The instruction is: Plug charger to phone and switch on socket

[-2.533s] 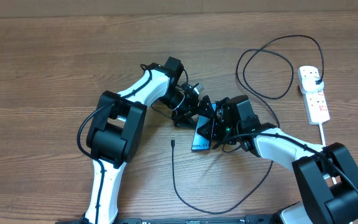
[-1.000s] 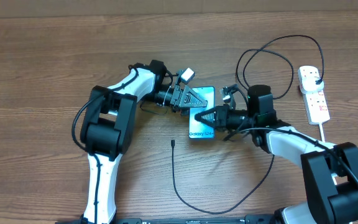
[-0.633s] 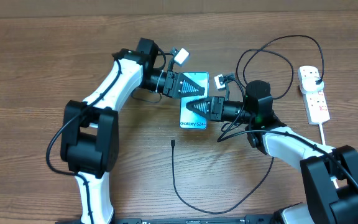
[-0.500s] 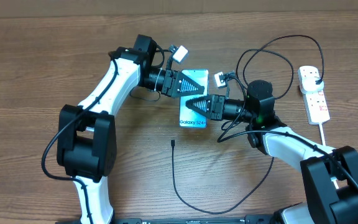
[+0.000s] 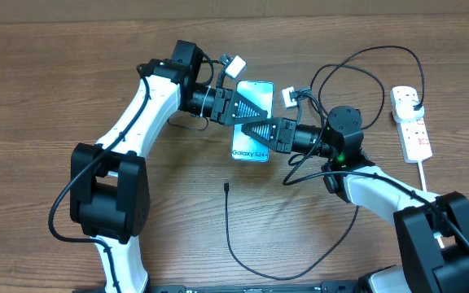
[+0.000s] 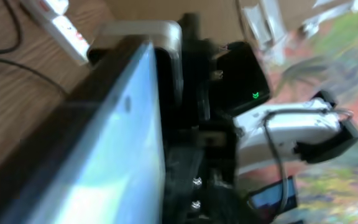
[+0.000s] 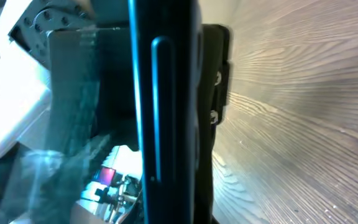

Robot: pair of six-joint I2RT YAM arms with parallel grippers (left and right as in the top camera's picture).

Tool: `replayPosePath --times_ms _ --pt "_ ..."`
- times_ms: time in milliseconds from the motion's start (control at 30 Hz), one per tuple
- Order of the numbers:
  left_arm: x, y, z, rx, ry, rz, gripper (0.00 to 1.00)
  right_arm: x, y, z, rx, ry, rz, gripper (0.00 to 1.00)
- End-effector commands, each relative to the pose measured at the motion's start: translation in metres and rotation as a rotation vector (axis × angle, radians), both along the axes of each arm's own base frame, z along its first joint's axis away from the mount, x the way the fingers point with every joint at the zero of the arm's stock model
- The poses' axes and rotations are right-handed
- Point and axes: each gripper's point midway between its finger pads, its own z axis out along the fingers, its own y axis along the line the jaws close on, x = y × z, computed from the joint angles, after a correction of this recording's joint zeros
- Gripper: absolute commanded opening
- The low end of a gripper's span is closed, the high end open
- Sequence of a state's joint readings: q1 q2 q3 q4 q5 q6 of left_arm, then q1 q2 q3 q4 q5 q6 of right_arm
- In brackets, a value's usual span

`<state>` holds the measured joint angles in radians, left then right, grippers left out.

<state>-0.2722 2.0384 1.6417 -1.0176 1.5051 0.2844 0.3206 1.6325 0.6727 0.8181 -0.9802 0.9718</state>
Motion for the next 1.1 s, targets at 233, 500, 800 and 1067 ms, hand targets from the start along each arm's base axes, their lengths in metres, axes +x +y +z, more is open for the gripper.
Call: replayPosePath --times_ms 233,500,800,1067 --pt "0.006 0.000 0.045 -0.096 -0.069 -0.011 0.13 -0.003 0.004 -0.012 -0.021 0.078 0.006 0.04" --pt "0.012 -0.001 0.048 -0.100 -0.084 -0.012 0.04 -0.008 0.005 -0.012 -0.024 0.072 0.035 0.20" --pt "0.038 0.004 -0.008 0.237 -0.091 0.131 0.04 -0.005 -0.006 -0.011 -0.021 0.057 0.037 0.70" --pt "0.054 0.067 -0.105 0.920 0.034 0.395 0.04 0.002 -0.035 -0.036 -0.085 0.084 0.015 1.00"
